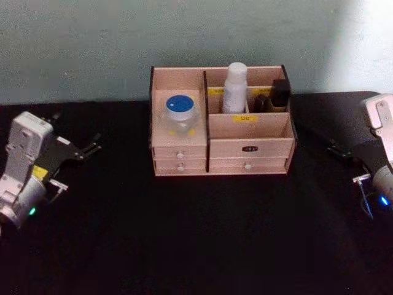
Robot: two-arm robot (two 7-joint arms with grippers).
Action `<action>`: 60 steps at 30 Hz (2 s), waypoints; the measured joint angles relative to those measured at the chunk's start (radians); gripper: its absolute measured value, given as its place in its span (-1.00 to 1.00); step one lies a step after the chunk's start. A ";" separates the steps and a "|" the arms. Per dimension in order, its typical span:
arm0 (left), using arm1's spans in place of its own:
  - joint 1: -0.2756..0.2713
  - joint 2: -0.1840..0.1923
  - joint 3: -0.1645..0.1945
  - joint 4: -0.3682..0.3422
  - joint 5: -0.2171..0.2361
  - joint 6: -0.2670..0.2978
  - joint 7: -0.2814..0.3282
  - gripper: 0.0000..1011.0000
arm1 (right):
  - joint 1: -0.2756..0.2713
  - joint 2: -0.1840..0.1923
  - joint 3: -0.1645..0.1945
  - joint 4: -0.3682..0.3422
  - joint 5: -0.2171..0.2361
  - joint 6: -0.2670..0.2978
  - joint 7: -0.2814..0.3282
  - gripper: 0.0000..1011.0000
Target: Pick up the facial cleanser and watermelon frost from the table and place them into the tiered storage box.
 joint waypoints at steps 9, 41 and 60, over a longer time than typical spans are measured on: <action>0.000 0.000 0.000 0.000 0.000 0.000 0.000 0.98 | 0.000 0.000 0.000 0.000 0.000 0.000 0.000 0.98; 0.000 0.000 0.000 0.000 0.000 0.000 0.000 0.98 | 0.000 0.000 0.000 0.000 0.000 0.000 0.000 0.98; 0.000 0.000 0.000 0.000 0.000 0.000 0.000 0.98 | 0.000 0.000 0.000 0.000 0.000 0.000 0.000 0.98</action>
